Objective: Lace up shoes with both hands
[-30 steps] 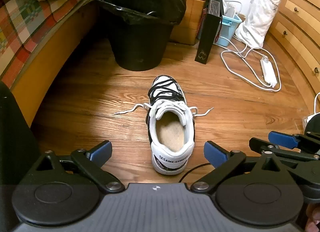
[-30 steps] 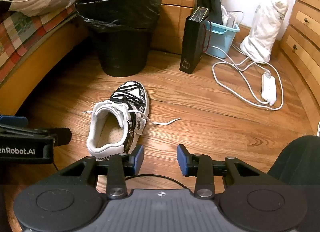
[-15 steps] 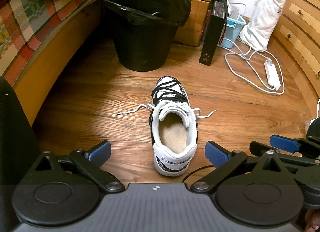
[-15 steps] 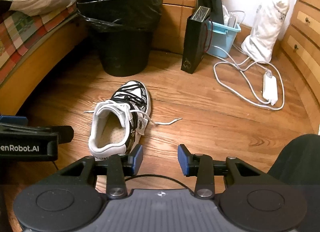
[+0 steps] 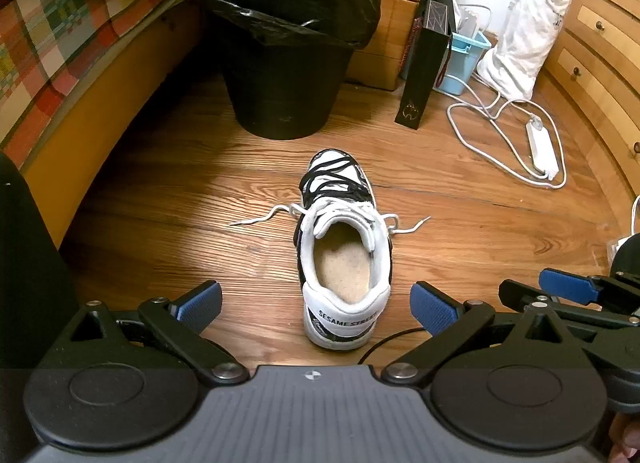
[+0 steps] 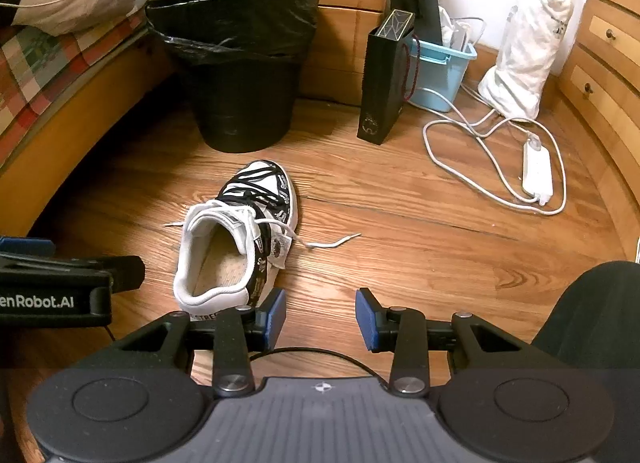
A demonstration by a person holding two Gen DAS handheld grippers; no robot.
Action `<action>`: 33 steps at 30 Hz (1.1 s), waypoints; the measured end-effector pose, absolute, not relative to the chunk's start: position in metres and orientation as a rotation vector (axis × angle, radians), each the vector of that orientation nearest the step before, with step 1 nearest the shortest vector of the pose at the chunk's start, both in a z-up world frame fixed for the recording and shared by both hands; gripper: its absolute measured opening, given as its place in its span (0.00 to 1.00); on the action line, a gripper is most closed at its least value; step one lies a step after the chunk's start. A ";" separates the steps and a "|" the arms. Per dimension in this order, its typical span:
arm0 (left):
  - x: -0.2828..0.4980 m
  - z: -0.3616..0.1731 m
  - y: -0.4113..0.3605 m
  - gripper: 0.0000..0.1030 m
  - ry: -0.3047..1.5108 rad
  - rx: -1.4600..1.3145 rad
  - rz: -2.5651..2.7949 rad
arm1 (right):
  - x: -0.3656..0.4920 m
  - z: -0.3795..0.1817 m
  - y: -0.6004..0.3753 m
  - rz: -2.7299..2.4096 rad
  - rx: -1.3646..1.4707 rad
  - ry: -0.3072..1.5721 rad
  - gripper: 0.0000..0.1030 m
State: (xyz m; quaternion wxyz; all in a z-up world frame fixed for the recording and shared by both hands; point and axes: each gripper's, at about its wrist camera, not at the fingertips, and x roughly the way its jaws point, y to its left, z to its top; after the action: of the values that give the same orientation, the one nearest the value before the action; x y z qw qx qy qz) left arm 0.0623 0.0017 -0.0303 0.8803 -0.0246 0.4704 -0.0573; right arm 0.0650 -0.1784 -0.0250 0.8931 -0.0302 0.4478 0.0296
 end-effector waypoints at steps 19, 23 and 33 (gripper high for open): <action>0.061 -0.032 0.002 1.00 0.992 -0.069 -0.134 | 0.063 -0.027 -0.176 0.062 -0.063 0.932 0.41; 0.062 -0.032 0.002 1.00 0.989 -0.077 -0.129 | 0.063 -0.028 -0.177 0.063 -0.061 0.937 0.41; 0.061 -0.033 0.000 1.00 0.984 -0.079 -0.144 | 0.064 -0.029 -0.177 0.060 -0.064 0.942 0.41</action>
State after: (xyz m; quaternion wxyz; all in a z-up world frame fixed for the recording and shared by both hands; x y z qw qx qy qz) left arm 0.0613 0.0003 -0.0326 0.8782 -0.0379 0.4718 -0.0689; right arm 0.0644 -0.1766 -0.0287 0.8903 -0.0308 0.4534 0.0287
